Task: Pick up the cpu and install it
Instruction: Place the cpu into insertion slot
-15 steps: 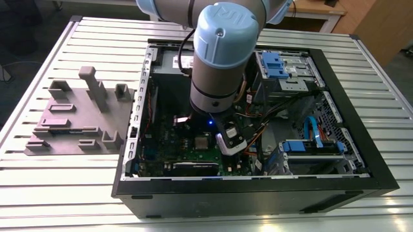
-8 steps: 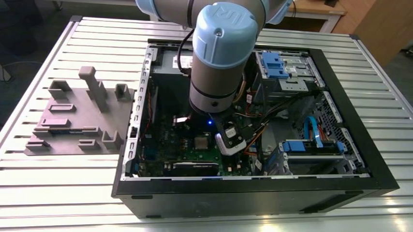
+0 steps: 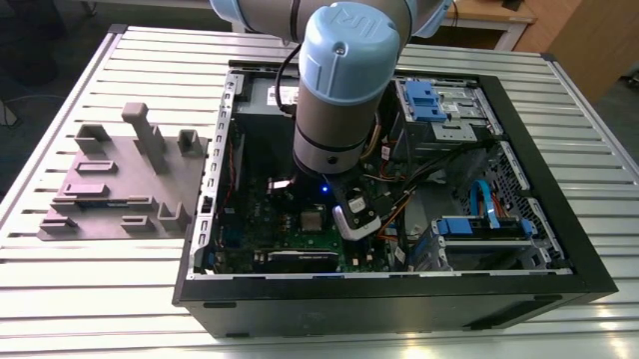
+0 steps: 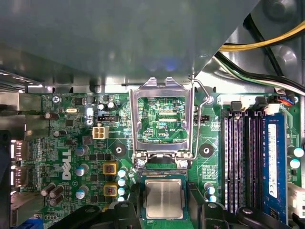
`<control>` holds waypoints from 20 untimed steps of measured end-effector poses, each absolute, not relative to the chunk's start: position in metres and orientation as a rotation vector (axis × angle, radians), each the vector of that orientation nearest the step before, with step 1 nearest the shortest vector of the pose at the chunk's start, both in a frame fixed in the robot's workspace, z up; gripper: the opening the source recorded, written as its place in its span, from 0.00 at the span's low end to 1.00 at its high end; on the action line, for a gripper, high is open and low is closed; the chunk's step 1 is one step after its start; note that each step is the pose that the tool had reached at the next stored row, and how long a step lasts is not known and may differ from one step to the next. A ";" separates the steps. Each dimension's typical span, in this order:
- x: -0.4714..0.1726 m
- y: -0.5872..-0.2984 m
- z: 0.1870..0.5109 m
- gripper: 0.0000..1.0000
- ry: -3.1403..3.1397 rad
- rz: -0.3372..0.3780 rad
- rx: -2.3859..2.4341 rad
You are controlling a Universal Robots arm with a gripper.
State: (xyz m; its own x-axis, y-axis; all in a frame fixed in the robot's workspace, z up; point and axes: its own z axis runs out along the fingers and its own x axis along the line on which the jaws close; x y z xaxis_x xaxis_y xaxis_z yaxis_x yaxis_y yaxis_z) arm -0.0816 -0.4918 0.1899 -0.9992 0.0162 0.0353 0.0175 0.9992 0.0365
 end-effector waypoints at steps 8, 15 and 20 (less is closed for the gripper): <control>-0.080 -0.492 0.190 0.50 -3.104 -0.057 -0.029; -0.080 -0.492 0.189 0.57 -3.104 -0.057 -0.029; -0.080 -0.492 0.188 0.56 -3.105 -0.057 -0.028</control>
